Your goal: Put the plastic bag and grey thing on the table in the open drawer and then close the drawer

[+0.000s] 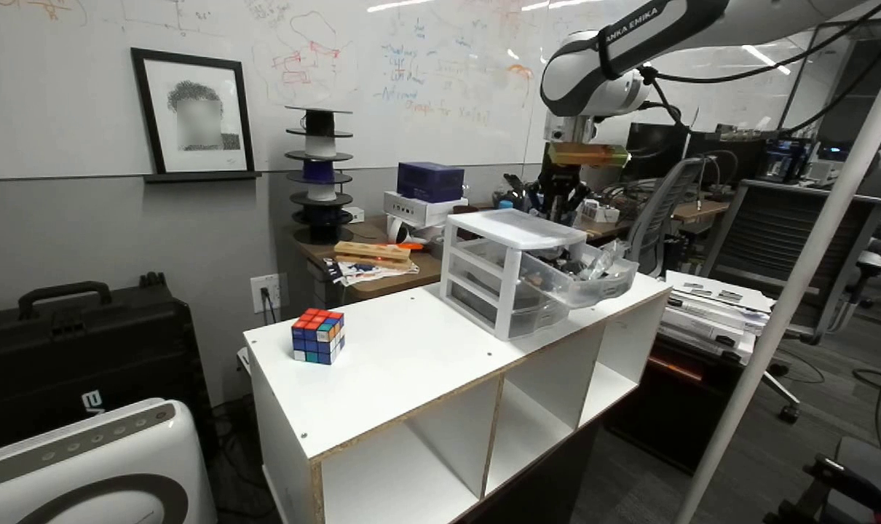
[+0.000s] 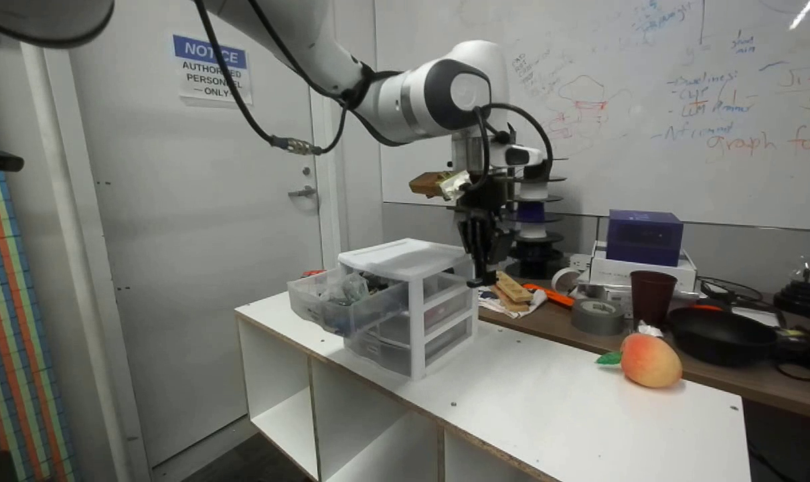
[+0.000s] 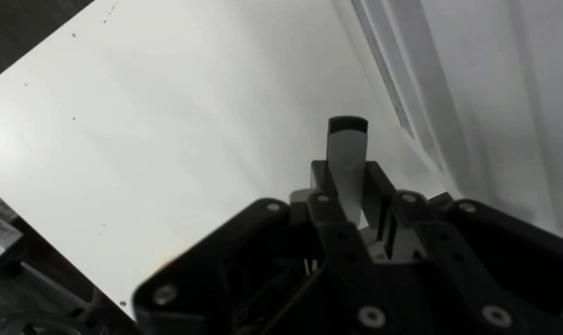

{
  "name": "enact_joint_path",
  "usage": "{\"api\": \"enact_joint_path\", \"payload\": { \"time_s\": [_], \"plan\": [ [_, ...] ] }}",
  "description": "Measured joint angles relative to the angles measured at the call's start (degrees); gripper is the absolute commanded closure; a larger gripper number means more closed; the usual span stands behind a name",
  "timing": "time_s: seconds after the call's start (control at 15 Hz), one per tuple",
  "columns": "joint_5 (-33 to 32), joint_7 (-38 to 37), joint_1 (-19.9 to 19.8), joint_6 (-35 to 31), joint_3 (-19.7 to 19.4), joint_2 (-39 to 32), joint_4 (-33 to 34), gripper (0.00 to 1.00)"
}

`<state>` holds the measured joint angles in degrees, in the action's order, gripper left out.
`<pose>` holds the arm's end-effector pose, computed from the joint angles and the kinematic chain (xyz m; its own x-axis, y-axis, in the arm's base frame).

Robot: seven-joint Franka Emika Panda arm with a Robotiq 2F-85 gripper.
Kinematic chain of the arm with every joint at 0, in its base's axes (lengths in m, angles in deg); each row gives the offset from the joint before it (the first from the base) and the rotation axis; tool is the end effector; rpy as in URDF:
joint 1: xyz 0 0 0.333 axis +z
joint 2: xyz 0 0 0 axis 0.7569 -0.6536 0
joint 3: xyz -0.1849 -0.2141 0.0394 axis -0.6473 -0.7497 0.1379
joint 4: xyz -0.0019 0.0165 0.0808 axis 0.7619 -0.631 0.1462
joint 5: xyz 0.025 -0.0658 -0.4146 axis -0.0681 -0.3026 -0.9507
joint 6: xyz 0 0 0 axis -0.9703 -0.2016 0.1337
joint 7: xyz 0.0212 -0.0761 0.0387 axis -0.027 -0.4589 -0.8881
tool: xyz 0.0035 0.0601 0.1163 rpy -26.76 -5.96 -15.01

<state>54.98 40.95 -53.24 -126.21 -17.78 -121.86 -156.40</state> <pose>0.7340 -0.1490 0.2829 0.8587 -0.5080 0.0675 -0.5119 -0.8567 0.0639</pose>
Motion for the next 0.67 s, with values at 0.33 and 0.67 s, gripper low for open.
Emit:
{"api": "enact_joint_path", "payload": {
  "time_s": [0.33, 0.67],
  "plan": [
    [-6.83, 0.51, 2.20, -6.25, -0.22, 11.74, -12.81, 0.92],
    [-8.23, 3.46, 2.09, -9.17, -0.01, 24.12, -26.76, 0.92]
  ]
}}
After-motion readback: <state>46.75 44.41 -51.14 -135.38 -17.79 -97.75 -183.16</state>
